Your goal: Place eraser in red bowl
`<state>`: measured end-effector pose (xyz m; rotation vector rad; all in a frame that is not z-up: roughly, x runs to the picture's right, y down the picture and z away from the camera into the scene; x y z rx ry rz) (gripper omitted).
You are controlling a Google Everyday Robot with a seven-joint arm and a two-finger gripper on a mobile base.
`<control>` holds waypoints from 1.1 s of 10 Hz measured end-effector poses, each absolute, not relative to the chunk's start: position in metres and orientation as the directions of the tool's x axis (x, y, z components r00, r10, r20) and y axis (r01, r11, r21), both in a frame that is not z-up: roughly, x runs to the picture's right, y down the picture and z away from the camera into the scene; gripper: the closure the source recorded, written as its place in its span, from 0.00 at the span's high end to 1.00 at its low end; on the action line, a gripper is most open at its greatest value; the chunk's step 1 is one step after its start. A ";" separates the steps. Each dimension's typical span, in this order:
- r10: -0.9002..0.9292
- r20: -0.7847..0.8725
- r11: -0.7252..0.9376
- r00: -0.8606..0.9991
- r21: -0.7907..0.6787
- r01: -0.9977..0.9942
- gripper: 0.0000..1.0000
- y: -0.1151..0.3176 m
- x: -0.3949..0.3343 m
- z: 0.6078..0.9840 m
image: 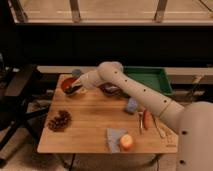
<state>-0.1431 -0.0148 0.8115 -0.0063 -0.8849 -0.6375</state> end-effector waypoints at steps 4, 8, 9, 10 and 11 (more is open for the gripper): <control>-0.574 0.684 0.788 0.450 0.311 0.532 0.00 -0.041 -0.148 0.865; -0.602 0.684 0.771 0.413 0.363 0.523 0.24 -0.056 -0.163 0.898; -0.608 0.685 0.767 0.403 0.373 0.522 0.35 -0.059 -0.168 0.903; -0.614 0.684 0.762 0.394 0.384 0.522 0.46 -0.062 -0.172 0.905; -0.620 0.683 0.757 0.386 0.392 0.522 0.56 -0.065 -0.176 0.907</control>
